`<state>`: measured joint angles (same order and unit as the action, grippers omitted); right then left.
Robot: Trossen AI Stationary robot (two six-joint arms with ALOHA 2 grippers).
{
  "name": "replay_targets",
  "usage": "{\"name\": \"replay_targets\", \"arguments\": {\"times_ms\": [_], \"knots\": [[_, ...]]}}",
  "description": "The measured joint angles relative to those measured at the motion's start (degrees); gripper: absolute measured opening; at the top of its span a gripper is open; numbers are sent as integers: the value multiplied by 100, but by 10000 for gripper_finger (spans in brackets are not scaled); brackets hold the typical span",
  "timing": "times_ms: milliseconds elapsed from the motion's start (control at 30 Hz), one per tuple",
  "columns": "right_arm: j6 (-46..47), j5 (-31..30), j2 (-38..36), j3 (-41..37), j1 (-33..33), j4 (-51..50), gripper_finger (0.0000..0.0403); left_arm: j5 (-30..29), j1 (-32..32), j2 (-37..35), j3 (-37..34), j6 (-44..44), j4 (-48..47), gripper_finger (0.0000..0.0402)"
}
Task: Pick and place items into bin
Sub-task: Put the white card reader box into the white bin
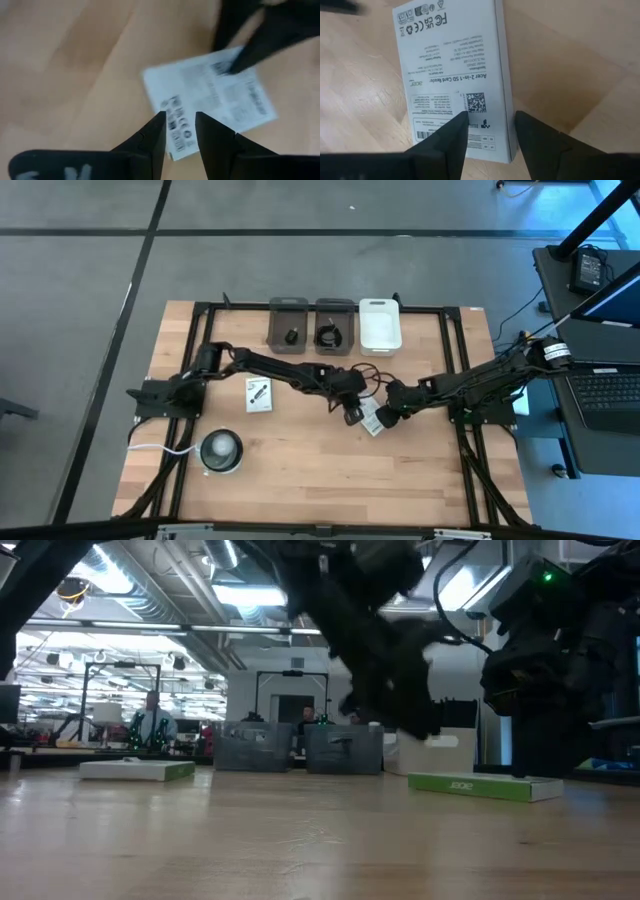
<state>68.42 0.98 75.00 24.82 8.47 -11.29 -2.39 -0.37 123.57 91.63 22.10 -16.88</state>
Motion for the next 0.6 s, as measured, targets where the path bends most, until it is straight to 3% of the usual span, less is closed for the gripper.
{"name": "replay_targets", "arguments": {"times_ms": [167,400,600], "knots": [[-119,17,2,0,0,-4,170,-130,-299,-172,7,-1712,-57,100],[-120,25,4,0,0,-6,170,-1234,-809,16,11,-4666,-123,107],[-117,34,4,-2,0,-6,170,-1305,-908,21,15,-5394,-97,133]]}}
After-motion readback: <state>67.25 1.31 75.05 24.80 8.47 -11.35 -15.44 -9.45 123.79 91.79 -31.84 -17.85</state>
